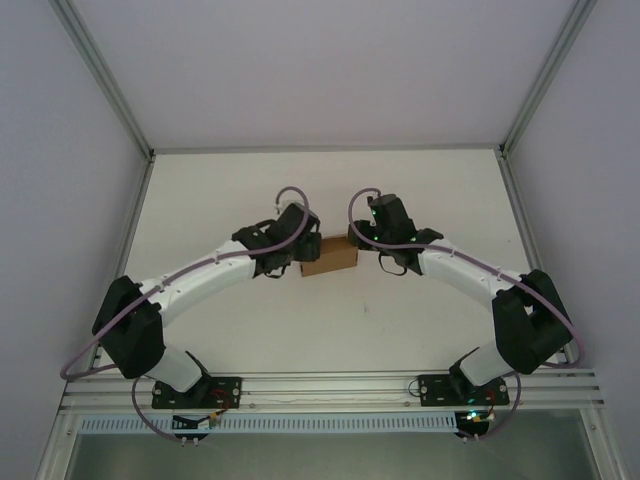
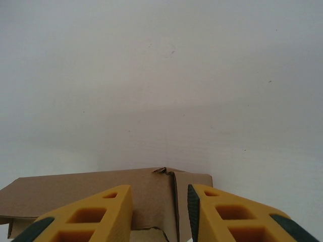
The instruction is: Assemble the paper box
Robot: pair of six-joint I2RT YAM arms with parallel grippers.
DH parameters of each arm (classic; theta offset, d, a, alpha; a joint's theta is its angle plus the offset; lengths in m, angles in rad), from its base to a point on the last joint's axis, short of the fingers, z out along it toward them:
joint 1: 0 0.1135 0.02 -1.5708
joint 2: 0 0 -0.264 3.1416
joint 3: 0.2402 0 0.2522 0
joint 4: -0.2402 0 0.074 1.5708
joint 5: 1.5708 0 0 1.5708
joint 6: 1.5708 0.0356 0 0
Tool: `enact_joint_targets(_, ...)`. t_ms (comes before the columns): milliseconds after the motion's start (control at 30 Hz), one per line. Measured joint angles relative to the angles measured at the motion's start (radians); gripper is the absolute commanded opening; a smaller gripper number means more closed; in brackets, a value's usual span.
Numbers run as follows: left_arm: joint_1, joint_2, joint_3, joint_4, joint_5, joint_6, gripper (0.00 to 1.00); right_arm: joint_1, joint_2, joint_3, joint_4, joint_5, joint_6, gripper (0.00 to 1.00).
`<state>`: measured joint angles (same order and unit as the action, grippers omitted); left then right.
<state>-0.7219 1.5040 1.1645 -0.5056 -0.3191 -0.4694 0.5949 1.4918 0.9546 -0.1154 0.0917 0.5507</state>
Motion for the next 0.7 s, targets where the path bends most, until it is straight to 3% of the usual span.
enact_joint_targets(133,0.141,0.001,-0.003,0.02,0.156,-0.085,0.73,0.0,0.0,-0.011,0.016,-0.006,0.014,0.35)
enact_joint_targets(233,0.197,0.008,-0.009,0.052,0.242,-0.125,0.72,0.0,0.0,-0.013,0.017,-0.008,0.016,0.36)
enact_joint_targets(400,0.2,0.021,-0.024,0.07,0.339,-0.16,0.71,0.0,0.0,-0.02,0.021,-0.009,0.02,0.36)
enact_joint_targets(700,0.2,-0.014,-0.155,0.149,0.429,-0.226,0.6,0.0,-0.002,-0.065,0.024,-0.026,0.041,0.36)
